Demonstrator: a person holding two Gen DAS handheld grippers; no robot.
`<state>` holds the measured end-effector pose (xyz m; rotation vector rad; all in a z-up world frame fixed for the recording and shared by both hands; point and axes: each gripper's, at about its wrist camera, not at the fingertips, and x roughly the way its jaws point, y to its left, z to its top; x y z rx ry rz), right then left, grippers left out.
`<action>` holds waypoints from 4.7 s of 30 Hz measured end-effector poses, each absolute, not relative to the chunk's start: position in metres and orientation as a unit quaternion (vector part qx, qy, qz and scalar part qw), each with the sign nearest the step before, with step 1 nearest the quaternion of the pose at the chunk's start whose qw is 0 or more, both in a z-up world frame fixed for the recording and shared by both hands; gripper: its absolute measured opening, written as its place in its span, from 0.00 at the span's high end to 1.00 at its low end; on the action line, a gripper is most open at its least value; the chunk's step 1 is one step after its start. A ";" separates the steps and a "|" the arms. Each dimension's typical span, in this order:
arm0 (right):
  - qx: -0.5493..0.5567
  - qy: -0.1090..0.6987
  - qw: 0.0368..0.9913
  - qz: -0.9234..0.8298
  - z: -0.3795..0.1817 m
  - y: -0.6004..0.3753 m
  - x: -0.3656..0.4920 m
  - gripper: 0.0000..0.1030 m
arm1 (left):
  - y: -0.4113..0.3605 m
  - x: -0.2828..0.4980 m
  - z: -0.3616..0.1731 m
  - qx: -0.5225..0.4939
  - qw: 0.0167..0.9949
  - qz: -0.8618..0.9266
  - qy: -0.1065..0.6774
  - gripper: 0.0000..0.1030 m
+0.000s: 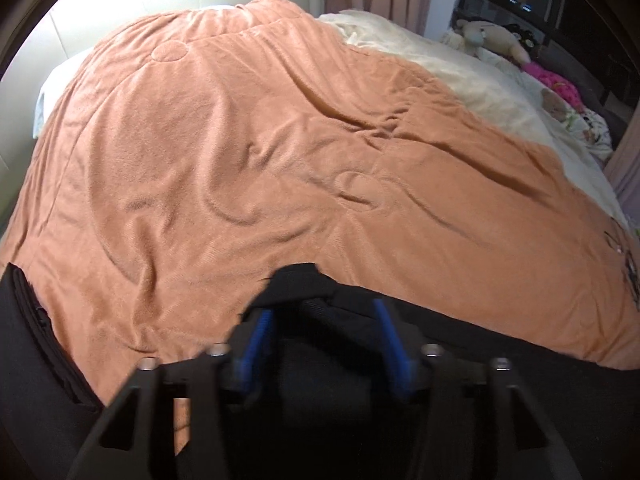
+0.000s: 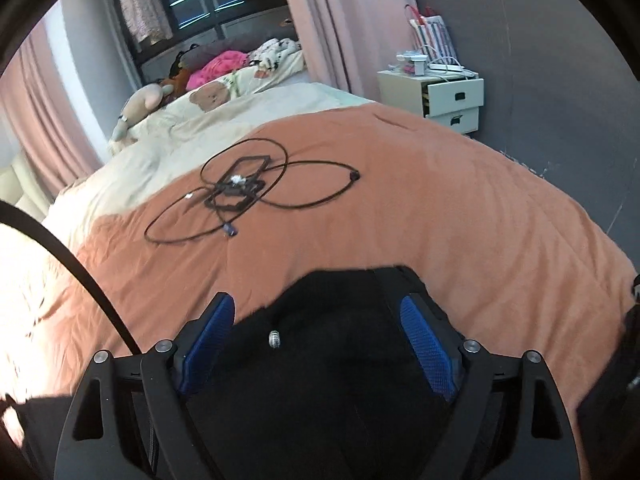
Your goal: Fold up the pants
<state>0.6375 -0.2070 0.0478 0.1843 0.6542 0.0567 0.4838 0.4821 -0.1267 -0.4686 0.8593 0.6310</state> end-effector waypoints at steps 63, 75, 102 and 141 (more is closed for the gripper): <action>0.277 0.366 0.886 0.069 -0.015 -0.327 0.487 0.28 | 0.426 0.282 -0.207 -0.498 0.779 0.239 0.296 0.52; 0.373 0.294 0.876 0.082 -0.032 -0.354 0.487 0.52 | 0.439 0.283 -0.211 -0.544 0.764 0.244 0.246 0.64; 0.310 0.284 0.903 0.092 0.030 -0.336 0.440 0.95 | 0.422 0.283 -0.129 -0.440 0.817 0.273 0.253 0.95; 0.315 0.277 0.901 0.111 0.043 -0.398 0.266 0.95 | 0.392 0.120 -0.068 -0.437 0.824 0.265 0.244 0.96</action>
